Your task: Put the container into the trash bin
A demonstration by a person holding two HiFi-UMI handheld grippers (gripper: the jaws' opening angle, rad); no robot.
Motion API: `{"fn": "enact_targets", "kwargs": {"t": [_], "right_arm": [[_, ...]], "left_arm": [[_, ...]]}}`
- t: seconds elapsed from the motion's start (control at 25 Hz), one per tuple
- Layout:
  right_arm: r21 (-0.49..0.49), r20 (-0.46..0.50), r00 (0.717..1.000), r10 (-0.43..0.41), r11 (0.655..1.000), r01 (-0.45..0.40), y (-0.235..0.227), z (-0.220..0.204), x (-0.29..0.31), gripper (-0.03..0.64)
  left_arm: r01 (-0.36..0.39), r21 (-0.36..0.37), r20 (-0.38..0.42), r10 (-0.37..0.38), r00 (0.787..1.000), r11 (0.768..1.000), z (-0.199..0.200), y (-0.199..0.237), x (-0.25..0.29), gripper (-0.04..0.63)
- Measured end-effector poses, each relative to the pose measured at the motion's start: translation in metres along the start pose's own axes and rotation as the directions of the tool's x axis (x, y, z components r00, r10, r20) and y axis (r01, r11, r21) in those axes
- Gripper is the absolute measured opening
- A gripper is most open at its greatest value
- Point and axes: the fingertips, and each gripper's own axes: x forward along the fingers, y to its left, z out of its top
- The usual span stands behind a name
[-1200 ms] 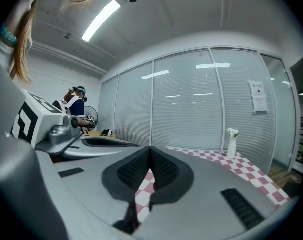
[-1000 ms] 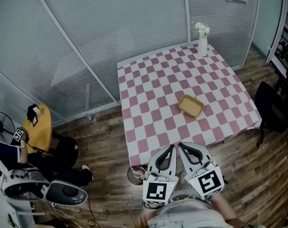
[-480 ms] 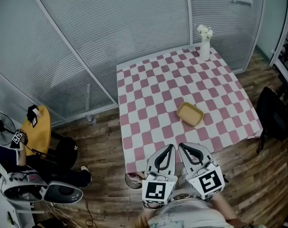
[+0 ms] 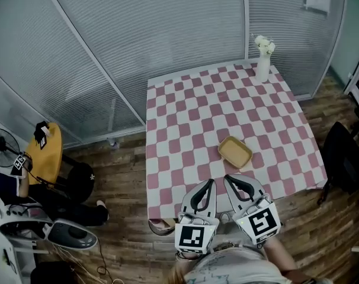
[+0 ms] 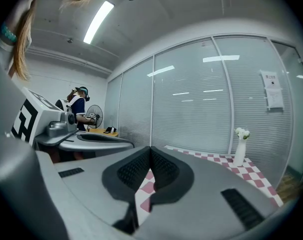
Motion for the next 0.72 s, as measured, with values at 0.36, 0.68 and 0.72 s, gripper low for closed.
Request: {"fn": "enact_targets", "kwargs": {"t": [0.36, 0.68, 0.72], "right_arm": [[0.002, 0.024, 1.000, 0.016, 1.000, -0.016, -0.023, 0.002, 0.022, -0.006], [0.030, -0.033, 0.999, -0.021, 0.999, 0.022, -0.036, -0.010, 0.036, -0.006], [0.031, -0.051, 0.998, -0.022, 0.999, 0.024, -0.037, -0.015, 0.039, -0.006]], "left_arm": [[0.006, -0.006, -0.011, -0.006, 1.000, 1.000, 0.000, 0.007, 0.020, 0.014], [0.040, 0.001, -0.017, -0.040, 0.999, 0.999, 0.002, 0.020, 0.024, 0.014], [0.035, 0.001, -0.019, -0.035, 0.999, 0.999, 0.002, 0.023, 0.022, 0.014]]}}
